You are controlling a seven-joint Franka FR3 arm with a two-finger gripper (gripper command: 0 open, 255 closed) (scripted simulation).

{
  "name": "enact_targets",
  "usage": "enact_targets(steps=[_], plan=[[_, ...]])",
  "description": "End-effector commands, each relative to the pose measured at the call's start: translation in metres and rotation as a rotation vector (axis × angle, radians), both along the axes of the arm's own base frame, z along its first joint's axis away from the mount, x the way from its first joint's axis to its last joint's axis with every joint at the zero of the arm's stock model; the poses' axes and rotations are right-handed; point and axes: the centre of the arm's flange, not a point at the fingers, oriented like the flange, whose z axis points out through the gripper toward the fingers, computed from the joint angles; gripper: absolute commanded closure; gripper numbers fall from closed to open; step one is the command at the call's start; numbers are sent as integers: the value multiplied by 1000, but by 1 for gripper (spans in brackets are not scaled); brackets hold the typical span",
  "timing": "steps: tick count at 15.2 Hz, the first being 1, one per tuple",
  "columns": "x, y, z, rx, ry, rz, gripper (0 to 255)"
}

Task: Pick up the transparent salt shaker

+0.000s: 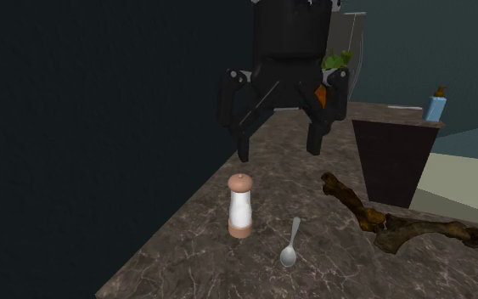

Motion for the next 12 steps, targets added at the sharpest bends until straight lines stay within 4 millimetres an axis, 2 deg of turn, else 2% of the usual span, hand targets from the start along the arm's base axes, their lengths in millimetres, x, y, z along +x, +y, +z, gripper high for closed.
enact_targets(steps=[1,12], plan=[[27,-1,-12,13,4,5,0],[157,-17,-87,84,31,33,0]])
